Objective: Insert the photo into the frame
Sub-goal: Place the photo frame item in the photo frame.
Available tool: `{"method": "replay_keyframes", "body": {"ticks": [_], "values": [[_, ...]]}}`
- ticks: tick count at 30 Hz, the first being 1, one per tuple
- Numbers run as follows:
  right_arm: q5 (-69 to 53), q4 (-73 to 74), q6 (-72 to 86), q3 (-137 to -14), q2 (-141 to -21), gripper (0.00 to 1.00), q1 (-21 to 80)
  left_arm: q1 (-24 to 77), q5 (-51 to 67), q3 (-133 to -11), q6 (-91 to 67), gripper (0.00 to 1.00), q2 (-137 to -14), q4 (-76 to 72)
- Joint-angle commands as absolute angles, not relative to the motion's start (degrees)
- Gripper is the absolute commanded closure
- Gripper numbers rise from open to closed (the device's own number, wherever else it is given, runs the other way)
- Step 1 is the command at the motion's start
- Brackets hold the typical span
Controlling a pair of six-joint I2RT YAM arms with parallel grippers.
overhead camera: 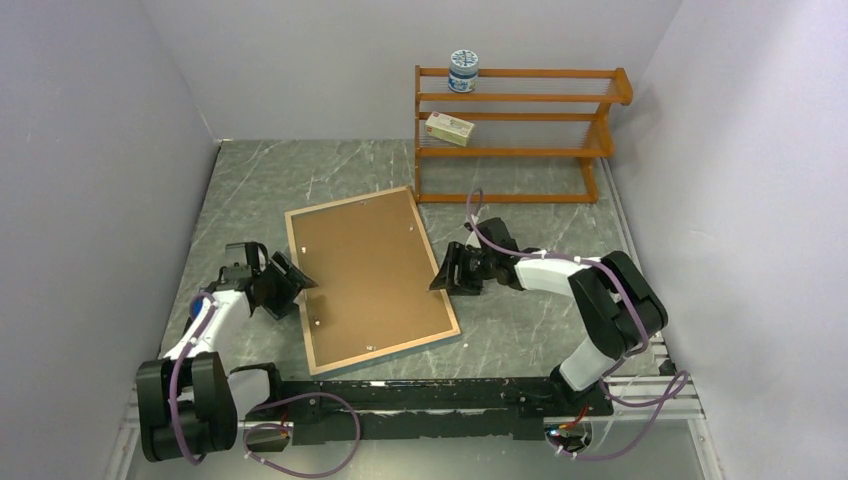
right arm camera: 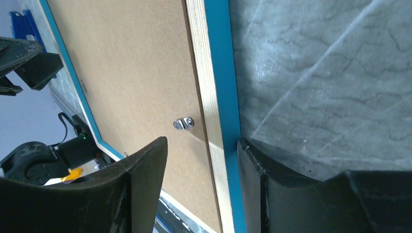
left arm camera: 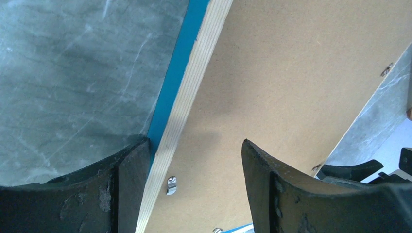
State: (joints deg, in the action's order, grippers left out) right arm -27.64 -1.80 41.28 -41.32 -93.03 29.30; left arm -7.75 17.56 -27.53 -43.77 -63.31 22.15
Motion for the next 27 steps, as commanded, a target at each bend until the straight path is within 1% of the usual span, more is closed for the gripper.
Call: {"method": "replay_keyframes", "body": {"ticks": [1, 5, 7, 10, 13, 17, 20, 27], "values": [[-33.9, 0.2, 41.3, -41.3, -89.7, 0.42, 31.9, -5.0, 24.7, -29.0, -46.8, 0.29, -61.9, 26.6], [-23.7, 10.2, 35.3, -48.3, -89.3, 0.36, 31.6, -5.0, 16.0, -33.7, -44.6, 0.24, -61.5, 30.2], [-18.6, 12.7, 33.7, -52.4, -90.1, 0.33, 31.6, -5.1, 12.9, -35.4, -43.8, 0.22, -61.7, 30.3], [-14.8, 14.4, 32.1, -58.8, -93.4, 0.32, 31.7, -5.0, 10.0, -36.5, -43.4, 0.19, -62.7, 28.0], [-13.6, 15.0, 30.6, -65.0, -98.4, 0.34, 31.7, -5.1, 9.7, -37.0, -43.3, 0.18, -65.5, 25.2], [-14.3, 16.4, 29.6, -72.2, -104.3, 0.38, 31.8, -5.1, 9.6, -37.2, -43.3, 0.2, -69.8, 23.1], [-14.7, 16.3, 29.5, -74.9, -107.1, 0.41, 31.8, -5.2, 9.6, -37.0, -43.2, 0.22, -71.9, 21.8], [-15.4, 17.0, 29.9, -79.2, -111.7, 0.43, 31.8, -5.2, 12.3, -36.0, -43.0, 0.23, -73.2, 19.2]]}}
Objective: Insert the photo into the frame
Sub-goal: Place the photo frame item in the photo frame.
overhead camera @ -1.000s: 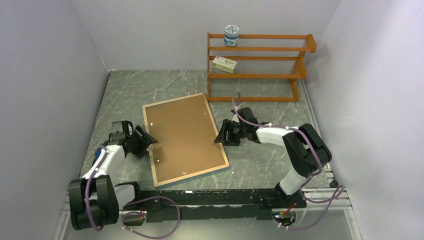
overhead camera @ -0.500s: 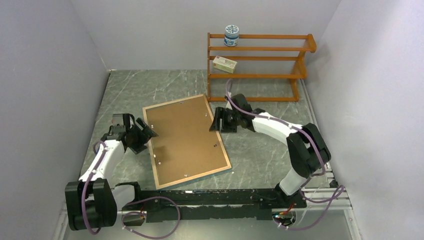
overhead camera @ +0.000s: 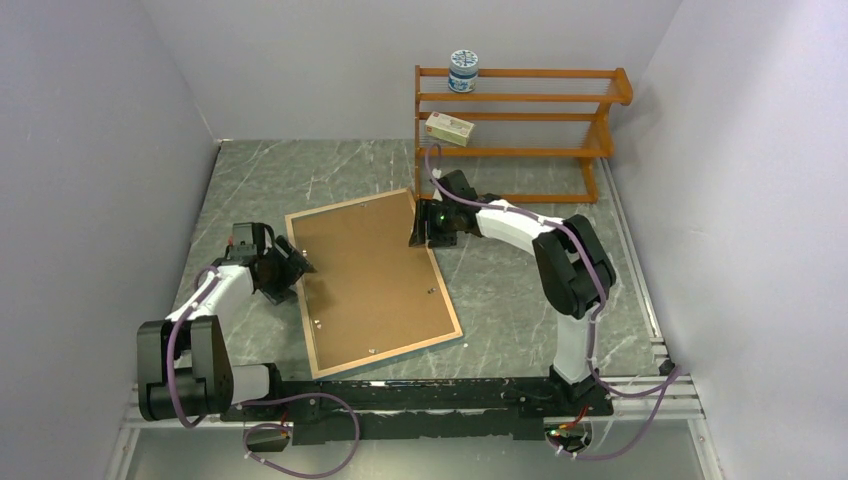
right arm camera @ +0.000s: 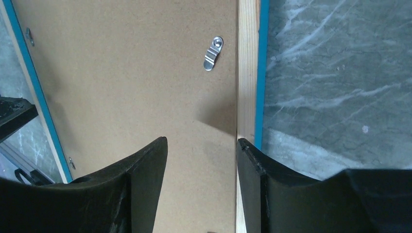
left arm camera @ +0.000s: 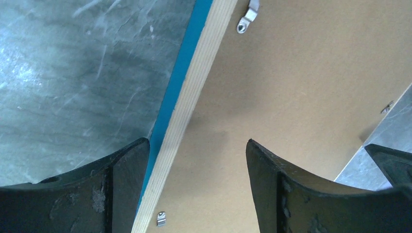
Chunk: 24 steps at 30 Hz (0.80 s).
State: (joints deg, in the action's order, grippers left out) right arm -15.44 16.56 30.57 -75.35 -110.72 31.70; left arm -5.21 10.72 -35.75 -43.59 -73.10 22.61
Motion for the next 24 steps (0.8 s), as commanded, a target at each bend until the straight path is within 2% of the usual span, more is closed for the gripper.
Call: {"method": "replay_keyframes", "body": {"ticks": [1, 7, 17, 24], "values": [[-15.5, 17.3, 30.0, -79.6, -112.4, 0.43, 31.8, -5.2, 12.7, -35.8, -43.1, 0.23, -73.3, 18.9], [-16.4, 17.0, 31.0, -79.6, -114.9, 0.43, 31.8, -5.2, 14.4, -35.0, -43.0, 0.23, -74.3, 18.2], [-26.6, 12.7, 32.8, -79.7, -117.4, 0.42, 31.4, -5.3, 19.4, -35.0, -42.8, 0.24, -77.5, 16.1], [-22.5, 13.5, 31.4, -80.4, -114.3, 0.42, 31.2, -5.8, 18.5, -35.9, -42.1, 0.24, -76.9, 17.7]]}}
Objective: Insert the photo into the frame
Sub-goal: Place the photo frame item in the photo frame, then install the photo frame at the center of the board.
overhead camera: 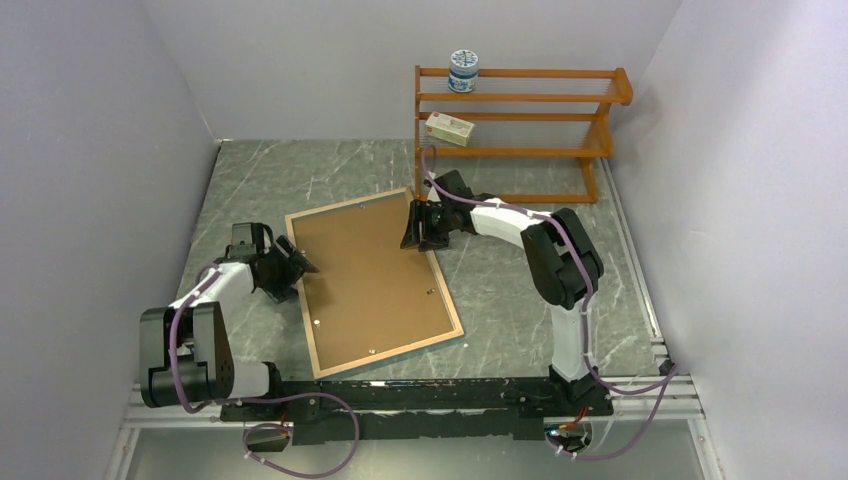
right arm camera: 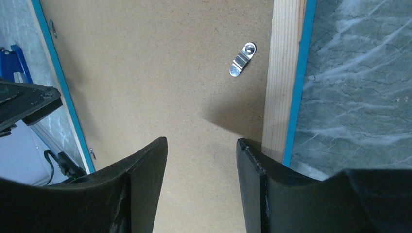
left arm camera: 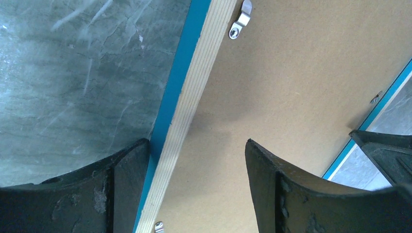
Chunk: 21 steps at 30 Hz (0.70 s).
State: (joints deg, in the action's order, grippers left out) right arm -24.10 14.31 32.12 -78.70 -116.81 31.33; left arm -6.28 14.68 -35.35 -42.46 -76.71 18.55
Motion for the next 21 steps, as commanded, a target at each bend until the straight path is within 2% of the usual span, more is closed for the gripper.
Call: {"method": "replay_keyframes", "body": {"ticks": [1, 7, 11, 16, 21], "values": [[-22.0, 13.6, 30.9, -80.3, -113.3, 0.42, 31.3, -5.8, 18.1, -36.1, -42.1, 0.24, -76.5, 18.0], [-17.9, 15.4, 28.3, -77.9, -107.3, 0.41, 32.5, -5.8, 15.5, -36.2, -41.4, 0.26, -74.7, 19.9], [-10.2, 16.7, 26.2, -74.6, -102.7, 0.39, 34.0, -5.8, 14.2, -35.3, -41.0, 0.3, -74.4, 20.6], [-0.3, 19.9, 21.9, -73.8, -102.0, 0.27, 34.4, -5.8, 14.0, -34.1, -41.2, 0.37, -73.8, 20.2], [5.9, 24.3, 19.3, -78.2, -106.5, 0.2, 35.7, -5.8, 14.1, -33.6, -41.2, 0.39, -73.3, 20.1]]}}
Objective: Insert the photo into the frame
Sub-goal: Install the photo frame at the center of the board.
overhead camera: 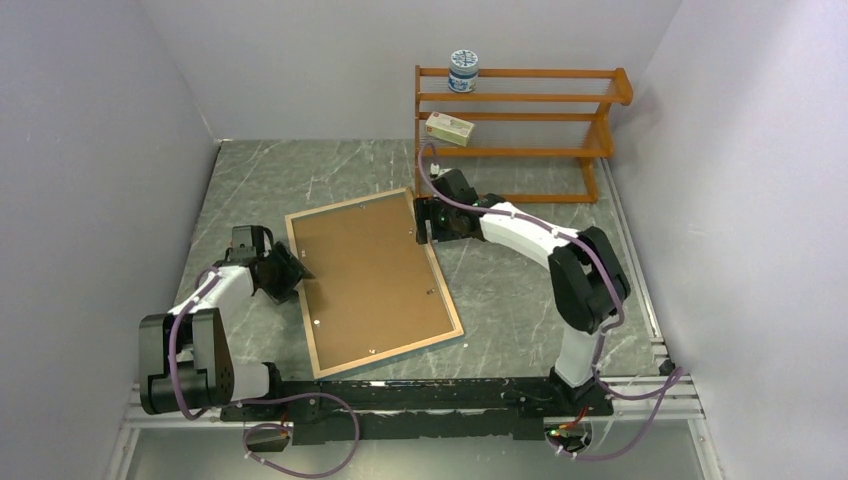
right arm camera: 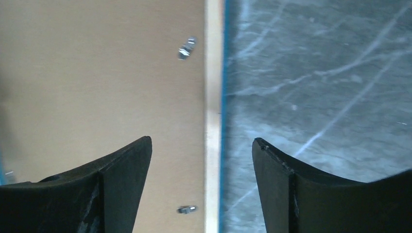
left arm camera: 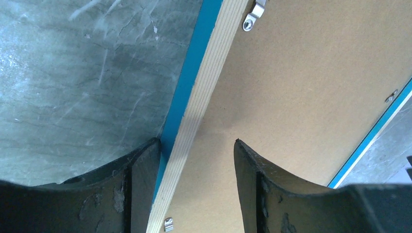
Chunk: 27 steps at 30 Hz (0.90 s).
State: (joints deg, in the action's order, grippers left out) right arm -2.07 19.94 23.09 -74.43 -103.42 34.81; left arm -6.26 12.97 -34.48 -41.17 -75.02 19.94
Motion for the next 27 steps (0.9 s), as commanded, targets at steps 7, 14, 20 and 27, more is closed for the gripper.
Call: {"method": "replay_keyframes", "body": {"ticks": [7, 14, 20, 27], "values": [[11.0, 26.8, 21.3, -87.8, -114.9, 0.1, 37.6, -5.8, 14.7, -32.4, -41.6, 0.38, -73.2, 19.2], [14.1, 31.7, 20.3, -98.5, -123.4, 0.1, 38.3, -5.8, 16.0, -31.6, -42.1, 0.37, -73.9, 17.3], [15.9, 36.3, 17.3, -104.1, -128.2, 0.11, 38.8, -5.8, 16.0, -31.7, -41.7, 0.37, -74.2, 17.2], [14.6, 36.5, 17.0, -104.0, -128.8, 0.28, 38.7, -5.8, 16.0, -31.7, -41.7, 0.38, -75.1, 17.0]]}}
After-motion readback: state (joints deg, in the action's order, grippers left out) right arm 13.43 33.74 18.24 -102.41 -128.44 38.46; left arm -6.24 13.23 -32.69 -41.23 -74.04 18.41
